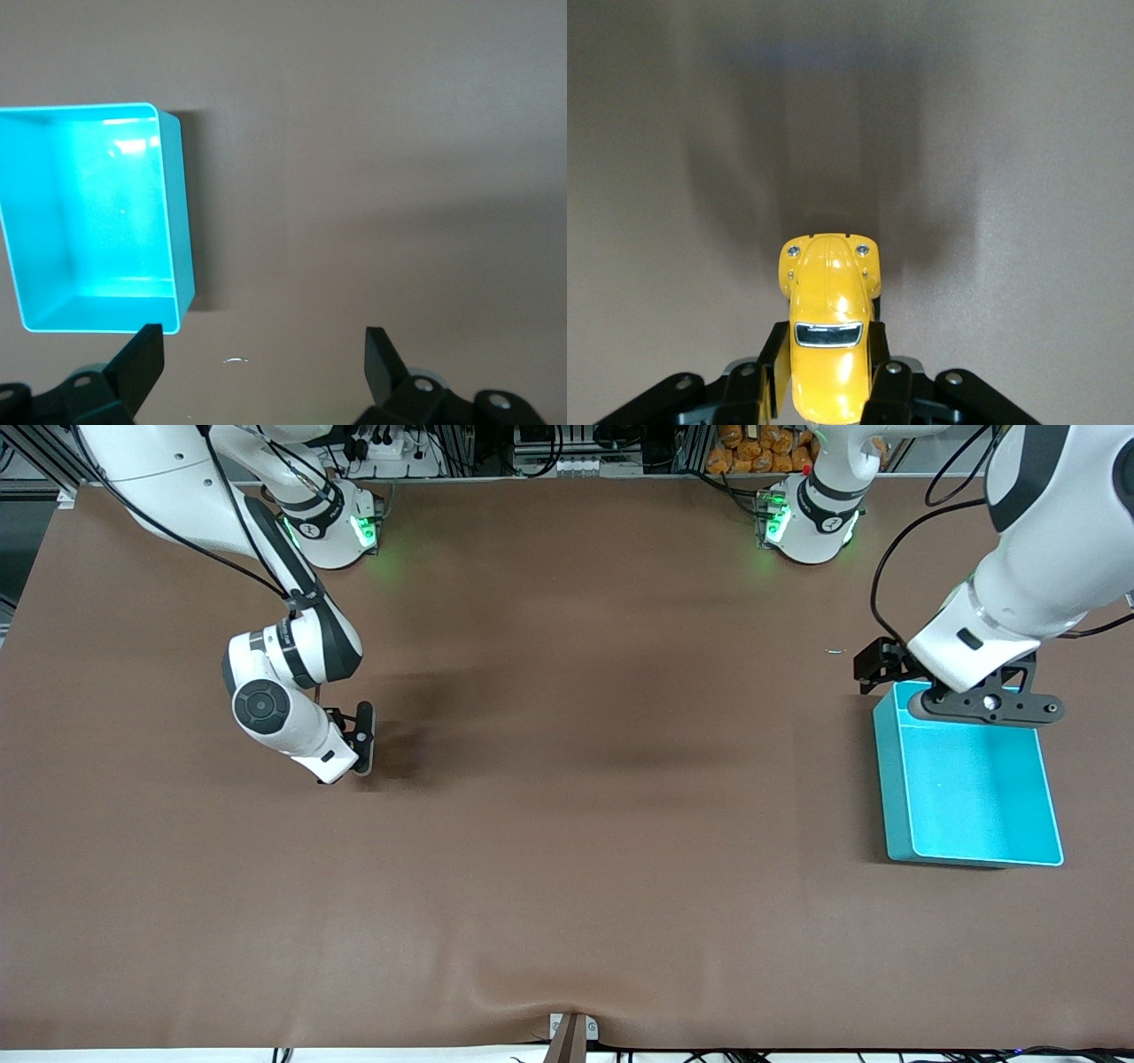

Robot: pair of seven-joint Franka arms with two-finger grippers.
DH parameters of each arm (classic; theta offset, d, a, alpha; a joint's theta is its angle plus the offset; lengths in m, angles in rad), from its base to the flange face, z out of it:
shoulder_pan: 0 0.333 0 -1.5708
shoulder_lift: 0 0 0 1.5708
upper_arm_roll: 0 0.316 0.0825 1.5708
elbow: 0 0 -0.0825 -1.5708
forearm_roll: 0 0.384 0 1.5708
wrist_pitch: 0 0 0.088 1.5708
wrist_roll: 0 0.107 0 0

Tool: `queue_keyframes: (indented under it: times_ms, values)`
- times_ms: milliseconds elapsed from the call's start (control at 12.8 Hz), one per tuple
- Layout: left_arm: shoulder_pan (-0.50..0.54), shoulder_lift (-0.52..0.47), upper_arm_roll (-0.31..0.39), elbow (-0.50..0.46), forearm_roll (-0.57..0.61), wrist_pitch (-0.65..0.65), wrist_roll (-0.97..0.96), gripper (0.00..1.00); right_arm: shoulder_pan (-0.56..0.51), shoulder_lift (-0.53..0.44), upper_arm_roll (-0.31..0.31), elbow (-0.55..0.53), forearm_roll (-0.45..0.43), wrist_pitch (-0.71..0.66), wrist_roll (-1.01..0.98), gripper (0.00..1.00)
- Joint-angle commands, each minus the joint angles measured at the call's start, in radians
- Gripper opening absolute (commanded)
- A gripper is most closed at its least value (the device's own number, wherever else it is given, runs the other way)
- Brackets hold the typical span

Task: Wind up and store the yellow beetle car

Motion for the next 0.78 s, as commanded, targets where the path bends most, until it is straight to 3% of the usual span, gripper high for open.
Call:
queue_keyframes:
  times_ms: [0,157,392,706]
  values:
    - [-0.094,0.059,-0.015,0.016,0.125,0.094,-0.057,1.00,-0.044,0.056,0.008,0.013,-0.024,0.027,-0.036,0.29]
    - [-0.105,0.107,-0.018,0.016,0.127,0.180,-0.062,1.00,-0.058,0.057,0.008,0.013,-0.024,0.035,-0.060,0.29]
    - [-0.082,0.078,-0.012,0.017,0.022,0.179,-0.071,1.00,-0.067,0.056,0.005,0.013,-0.038,0.035,-0.062,0.34]
    - [-0.051,0.095,-0.006,0.006,-0.017,0.176,-0.094,1.00,-0.089,0.057,0.005,0.005,-0.039,0.038,-0.070,0.39]
